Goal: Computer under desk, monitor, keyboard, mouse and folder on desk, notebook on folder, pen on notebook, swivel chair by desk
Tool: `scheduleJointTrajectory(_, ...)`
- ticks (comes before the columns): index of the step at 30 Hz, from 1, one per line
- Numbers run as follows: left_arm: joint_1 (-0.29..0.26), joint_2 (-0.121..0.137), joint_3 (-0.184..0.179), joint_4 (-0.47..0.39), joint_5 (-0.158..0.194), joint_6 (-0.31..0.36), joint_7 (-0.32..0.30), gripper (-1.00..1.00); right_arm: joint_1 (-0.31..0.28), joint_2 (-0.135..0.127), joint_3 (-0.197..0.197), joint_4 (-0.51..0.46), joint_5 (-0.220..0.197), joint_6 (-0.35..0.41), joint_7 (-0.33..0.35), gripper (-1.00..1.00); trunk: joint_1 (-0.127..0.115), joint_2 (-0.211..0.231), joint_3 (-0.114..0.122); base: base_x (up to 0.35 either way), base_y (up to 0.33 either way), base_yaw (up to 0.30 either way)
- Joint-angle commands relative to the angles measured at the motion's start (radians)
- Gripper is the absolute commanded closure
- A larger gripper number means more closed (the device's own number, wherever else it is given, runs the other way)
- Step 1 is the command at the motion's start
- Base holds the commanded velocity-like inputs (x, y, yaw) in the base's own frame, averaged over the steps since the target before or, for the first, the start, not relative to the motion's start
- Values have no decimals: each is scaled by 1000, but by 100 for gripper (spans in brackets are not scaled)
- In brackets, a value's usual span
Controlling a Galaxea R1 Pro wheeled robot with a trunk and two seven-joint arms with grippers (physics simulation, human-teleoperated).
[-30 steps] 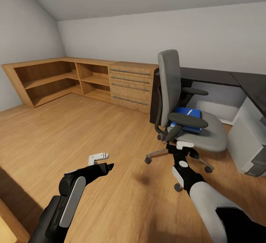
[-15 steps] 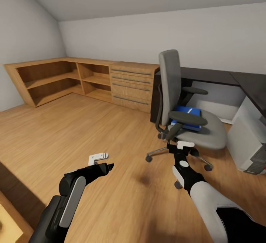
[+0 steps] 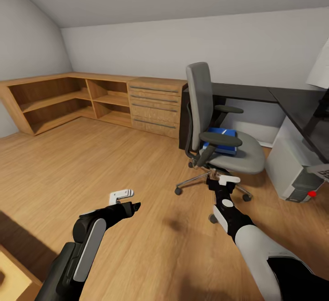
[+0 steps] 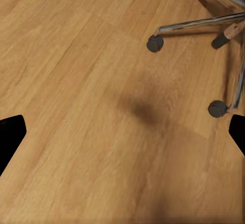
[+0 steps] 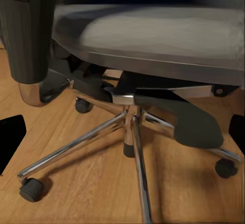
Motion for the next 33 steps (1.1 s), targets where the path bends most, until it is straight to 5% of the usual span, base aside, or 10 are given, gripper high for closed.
scheduleJointTrajectory(1, 0, 0, 0, -1, 11, 3, 10, -100, -1, 1, -3, 2, 1, -3, -1, -100, 0, 0, 0, -15, 5, -228)
scheduleJointTrajectory(5, 0, 1, 2, -1, 11, 3, 10, -100, -1, 2, -5, 4, -33, -2, 0, -100, 0, 0, 2, -6, 2, -238)
scheduleJointTrajectory(8, 0, 1, 2, -1, 10, 3, 10, -100, -1, 1, -5, 5, -117, -2, 2, -100, 0, 0, 4, -1, 0, -244)
scheduleJointTrajectory(15, 0, 1, 2, -1, 9, 3, 10, -100, -1, -4, -6, 9, -227, -2, 5, -100, 0, 0, 8, 0, 0, -247)
scheduleJointTrajectory(33, 0, 1, 6, -5, 9, 5, 11, -100, -1, -16, -7, 11, -359, -1, 4, -100, 0, 0, 17, 0, 0, -272)
